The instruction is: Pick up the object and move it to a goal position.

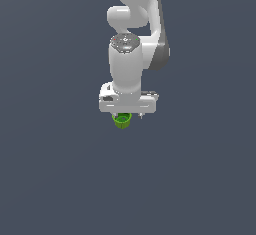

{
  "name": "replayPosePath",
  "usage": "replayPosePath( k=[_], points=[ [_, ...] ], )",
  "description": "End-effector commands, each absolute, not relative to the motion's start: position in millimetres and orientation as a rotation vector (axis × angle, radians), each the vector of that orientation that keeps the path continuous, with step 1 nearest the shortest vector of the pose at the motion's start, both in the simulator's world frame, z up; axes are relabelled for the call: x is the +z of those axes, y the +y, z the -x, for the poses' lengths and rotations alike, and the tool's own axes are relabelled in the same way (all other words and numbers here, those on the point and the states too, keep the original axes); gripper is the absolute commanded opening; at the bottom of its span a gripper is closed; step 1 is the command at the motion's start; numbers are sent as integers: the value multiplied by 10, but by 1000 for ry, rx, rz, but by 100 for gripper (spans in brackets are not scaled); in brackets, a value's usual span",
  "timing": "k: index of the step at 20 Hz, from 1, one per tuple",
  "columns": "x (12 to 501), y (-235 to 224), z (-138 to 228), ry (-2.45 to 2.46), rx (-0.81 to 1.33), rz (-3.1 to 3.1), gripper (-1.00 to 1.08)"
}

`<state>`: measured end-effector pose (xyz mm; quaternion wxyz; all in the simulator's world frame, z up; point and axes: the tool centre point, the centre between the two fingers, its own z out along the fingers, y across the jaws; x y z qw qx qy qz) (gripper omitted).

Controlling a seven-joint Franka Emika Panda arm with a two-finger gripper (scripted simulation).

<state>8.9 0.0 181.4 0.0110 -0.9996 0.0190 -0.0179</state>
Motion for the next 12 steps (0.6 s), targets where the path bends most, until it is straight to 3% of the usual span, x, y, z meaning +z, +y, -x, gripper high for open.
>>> replayPosePath(
  k=[1,12],
  points=[
    [1814,0,-89,59,-56,3119,28],
    [1835,37,-89,43,-61,3106,28]
  ],
)
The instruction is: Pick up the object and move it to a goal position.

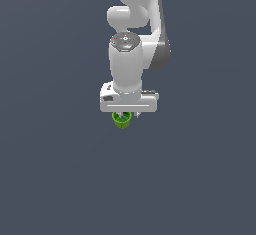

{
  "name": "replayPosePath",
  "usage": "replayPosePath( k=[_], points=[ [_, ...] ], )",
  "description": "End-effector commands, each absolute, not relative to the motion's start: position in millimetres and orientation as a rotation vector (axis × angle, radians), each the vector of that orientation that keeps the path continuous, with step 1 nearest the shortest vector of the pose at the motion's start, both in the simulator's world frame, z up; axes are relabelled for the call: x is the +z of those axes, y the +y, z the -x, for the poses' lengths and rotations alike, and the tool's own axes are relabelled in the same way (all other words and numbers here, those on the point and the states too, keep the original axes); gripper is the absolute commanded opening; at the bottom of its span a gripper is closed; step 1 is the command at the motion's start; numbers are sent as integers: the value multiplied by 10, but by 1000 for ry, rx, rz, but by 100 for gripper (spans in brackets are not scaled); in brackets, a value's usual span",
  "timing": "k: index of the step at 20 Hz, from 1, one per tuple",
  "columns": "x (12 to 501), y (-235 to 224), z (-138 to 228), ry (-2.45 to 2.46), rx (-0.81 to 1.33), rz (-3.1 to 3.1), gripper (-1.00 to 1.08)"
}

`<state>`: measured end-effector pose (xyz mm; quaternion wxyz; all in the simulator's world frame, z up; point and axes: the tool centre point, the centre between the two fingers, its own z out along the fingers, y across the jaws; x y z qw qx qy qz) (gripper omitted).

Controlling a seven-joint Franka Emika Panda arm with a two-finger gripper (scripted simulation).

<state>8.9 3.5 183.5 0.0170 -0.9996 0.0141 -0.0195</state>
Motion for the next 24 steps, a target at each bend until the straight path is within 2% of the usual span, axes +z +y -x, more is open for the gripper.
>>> replayPosePath(
  k=[1,13,24],
  points=[
    [1834,34,-88,42,-61,3108,28],
    [1771,-102,-36,-70,-81,3196,28],
    [1664,-328,70,-362,-125,3347,28]
  ],
)
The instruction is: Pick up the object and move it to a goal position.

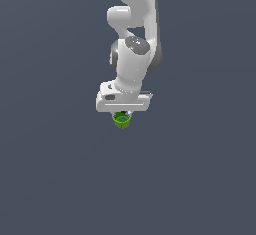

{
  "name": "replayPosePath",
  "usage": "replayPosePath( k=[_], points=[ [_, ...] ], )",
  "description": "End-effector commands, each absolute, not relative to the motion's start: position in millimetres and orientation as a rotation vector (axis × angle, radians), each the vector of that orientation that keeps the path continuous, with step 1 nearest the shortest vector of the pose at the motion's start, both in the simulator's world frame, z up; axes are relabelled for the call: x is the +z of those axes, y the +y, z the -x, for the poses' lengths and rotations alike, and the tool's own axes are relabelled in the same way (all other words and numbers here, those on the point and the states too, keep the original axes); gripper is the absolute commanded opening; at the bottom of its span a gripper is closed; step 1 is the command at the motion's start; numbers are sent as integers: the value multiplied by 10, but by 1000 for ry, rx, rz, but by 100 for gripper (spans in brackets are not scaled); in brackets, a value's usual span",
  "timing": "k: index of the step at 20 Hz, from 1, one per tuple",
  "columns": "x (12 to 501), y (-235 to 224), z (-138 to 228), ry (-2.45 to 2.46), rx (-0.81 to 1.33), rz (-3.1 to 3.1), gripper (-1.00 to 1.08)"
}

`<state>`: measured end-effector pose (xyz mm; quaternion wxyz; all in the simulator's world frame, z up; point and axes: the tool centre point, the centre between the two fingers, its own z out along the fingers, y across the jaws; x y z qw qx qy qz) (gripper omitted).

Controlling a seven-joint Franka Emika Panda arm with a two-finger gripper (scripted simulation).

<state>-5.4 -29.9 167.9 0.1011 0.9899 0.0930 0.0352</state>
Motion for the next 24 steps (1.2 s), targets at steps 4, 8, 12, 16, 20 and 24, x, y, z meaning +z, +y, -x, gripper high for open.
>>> replayPosePath(
  k=[4,8,12,16,20,24],
  points=[
    [1626,-390,113,415,118,-2822,28],
    [1589,-437,160,518,127,-2749,28],
    [1550,-468,211,623,134,-2677,28],
    [1508,-483,268,728,140,-2607,28],
    [1462,-485,334,835,145,-2537,28],
    [1411,-474,410,942,148,-2468,28]
  ],
)
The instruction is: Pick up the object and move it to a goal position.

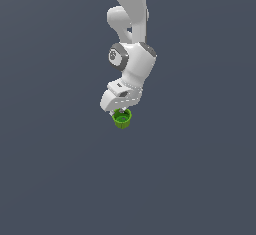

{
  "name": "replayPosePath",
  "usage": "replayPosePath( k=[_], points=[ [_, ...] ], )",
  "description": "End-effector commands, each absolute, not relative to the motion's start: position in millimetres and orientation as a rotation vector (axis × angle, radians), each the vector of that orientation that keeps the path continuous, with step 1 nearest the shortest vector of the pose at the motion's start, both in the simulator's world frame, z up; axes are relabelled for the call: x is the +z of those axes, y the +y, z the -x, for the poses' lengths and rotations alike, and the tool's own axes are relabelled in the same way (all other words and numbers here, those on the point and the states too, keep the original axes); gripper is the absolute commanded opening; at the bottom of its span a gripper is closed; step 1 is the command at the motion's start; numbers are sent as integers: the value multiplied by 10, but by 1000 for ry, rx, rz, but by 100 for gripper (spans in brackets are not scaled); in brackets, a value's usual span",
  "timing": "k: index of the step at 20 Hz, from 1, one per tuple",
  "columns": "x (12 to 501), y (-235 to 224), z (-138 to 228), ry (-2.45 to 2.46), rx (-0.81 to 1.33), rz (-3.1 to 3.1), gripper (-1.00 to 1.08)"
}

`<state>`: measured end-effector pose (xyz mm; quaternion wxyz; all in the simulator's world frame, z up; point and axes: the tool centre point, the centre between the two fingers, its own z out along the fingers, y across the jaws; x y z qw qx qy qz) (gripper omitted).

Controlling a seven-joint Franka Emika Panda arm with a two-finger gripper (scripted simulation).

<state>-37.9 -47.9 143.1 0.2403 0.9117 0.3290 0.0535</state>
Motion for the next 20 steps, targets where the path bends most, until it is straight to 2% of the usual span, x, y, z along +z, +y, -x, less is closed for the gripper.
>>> replayPosePath(
  k=[1,20],
  points=[
    [1398,-469,430,969,148,-2451,28],
    [1095,-293,974,1482,143,-2134,28]
  ],
)
